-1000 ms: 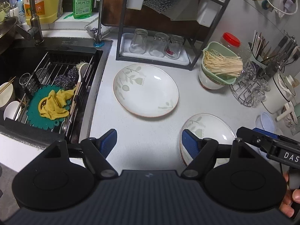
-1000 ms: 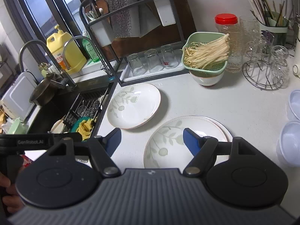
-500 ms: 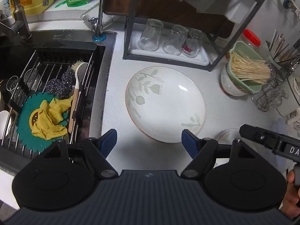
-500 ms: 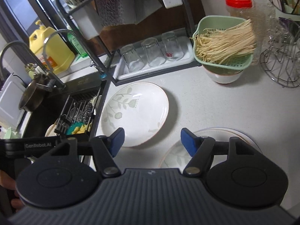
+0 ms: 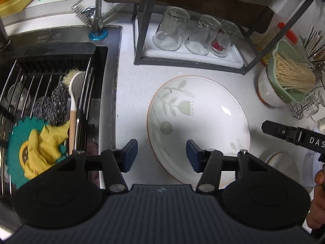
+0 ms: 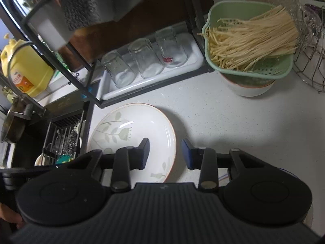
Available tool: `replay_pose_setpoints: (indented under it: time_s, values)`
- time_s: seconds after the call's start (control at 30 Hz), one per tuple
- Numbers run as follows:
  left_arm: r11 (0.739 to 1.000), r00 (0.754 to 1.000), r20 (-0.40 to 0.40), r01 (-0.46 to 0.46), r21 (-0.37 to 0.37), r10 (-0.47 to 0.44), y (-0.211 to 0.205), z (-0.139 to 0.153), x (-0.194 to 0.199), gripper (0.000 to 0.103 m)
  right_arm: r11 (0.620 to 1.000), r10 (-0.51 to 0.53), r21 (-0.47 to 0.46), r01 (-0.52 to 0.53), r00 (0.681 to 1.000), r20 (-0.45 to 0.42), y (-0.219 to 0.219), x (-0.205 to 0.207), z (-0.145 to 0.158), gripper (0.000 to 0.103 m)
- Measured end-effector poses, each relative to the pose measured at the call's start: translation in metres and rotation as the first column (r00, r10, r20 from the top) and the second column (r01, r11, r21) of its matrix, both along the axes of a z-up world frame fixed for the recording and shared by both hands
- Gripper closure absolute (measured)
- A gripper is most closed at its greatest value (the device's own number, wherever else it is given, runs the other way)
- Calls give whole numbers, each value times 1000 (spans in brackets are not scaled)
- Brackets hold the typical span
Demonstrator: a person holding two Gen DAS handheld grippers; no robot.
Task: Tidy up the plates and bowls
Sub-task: 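Close both grippers on the leaf-pattern plate rim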
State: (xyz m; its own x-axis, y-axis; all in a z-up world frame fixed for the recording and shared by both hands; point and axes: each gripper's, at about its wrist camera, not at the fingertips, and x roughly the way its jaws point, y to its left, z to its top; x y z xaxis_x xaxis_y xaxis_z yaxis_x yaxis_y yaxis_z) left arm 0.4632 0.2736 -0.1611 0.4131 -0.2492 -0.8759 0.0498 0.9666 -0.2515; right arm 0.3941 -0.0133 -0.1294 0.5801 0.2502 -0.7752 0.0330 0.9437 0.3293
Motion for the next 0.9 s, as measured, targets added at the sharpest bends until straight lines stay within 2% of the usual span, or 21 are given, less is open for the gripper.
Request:
replay_pose_setpoints:
  time_s: [0.17, 0.33, 0.5, 0.8, 0.9]
  values:
    - [1000, 1000, -14, 13, 6, -13, 6, -12, 18, 53, 1000, -27, 9, 27, 999, -38, 4, 14, -12, 73]
    - [1000, 1000, -29, 3, -26, -4, 14, -26, 30, 68, 999, -37, 1, 37, 997, -68, 8, 26, -25, 81]
    - [999, 999, -42, 12, -39, -13, 13, -35, 35, 79, 999, -31, -27, 29, 997, -64, 10, 35, -31, 87]
    - [999, 998, -61, 3, -47, -6, 3, -45, 32, 80, 1000, -8, 2, 8, 994, -112, 10, 42, -44, 88]
    - [998, 997, -75, -5, -62, 1, 3, -43, 29, 80, 999, -1, 49, 8, 991, -136, 4, 42, -42, 88]
